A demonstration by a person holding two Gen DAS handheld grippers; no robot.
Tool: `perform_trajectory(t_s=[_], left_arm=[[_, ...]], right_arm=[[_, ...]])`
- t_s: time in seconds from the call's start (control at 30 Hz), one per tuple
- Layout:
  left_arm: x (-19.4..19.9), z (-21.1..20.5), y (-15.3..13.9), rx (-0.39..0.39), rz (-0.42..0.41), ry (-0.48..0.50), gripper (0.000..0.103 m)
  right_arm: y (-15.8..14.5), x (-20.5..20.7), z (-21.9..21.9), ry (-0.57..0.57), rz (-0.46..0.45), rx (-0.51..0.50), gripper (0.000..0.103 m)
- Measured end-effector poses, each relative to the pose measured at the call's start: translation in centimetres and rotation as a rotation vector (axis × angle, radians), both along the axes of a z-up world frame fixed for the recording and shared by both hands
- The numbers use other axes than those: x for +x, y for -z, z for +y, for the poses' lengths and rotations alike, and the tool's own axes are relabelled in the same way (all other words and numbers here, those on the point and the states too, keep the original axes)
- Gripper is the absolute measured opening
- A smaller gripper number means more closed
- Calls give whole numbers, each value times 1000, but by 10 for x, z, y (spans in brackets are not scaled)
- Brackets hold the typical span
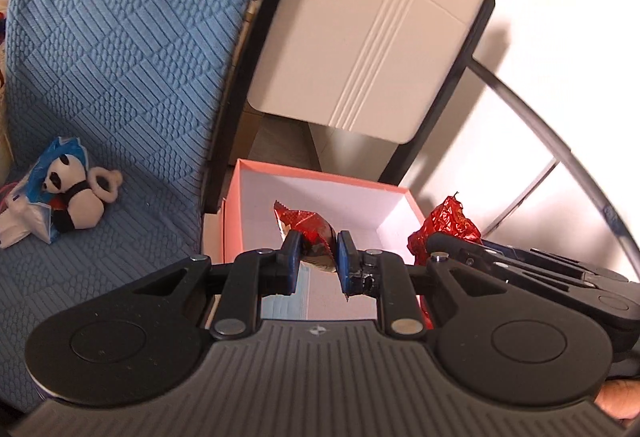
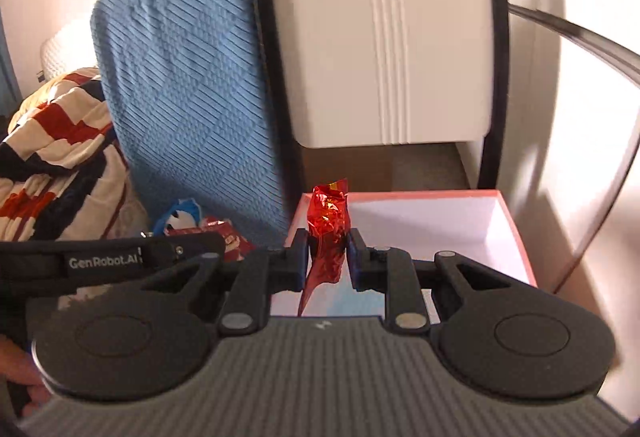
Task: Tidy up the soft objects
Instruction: 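Carry the red packet to the pink box while the left gripper carries the wrapper, then open both grippers to drop the red packet and wrapper into the box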
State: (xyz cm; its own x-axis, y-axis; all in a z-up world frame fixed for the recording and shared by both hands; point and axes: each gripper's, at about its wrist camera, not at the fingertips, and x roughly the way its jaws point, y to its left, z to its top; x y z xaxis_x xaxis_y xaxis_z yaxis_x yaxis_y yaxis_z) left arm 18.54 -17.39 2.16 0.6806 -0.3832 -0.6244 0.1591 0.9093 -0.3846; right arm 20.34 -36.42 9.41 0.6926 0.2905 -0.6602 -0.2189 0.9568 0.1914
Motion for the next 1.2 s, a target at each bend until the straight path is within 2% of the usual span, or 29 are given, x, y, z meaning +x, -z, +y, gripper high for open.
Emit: perform_trajectory(t_s=[0.4,0.73,0.9,0.97,1.0,1.03,1.2], left_arm=[[15,-57,45,57,104,86,23],[14,-67,65,81,153,128,23],[14,-67,59,60,143,151,24],[13,-65,54,48,126,155,30],[12,-65,51,52,119,149,40],[11,-63,47,61,108,146,45],[1,-54,20,78,30,143,45]], right_arm=[[64,7,-48,64,157,-52,23],[107,-5,-58,101,262,-75,24],[113,-6,-62,121,278,-79,24],[112,-5,-64,135,280,-75,26],[110,-5,-65,141,279,-66,29],[108,-5,-66,143,274,-56,31],[89,-8,-65,146,244,-29,32]])
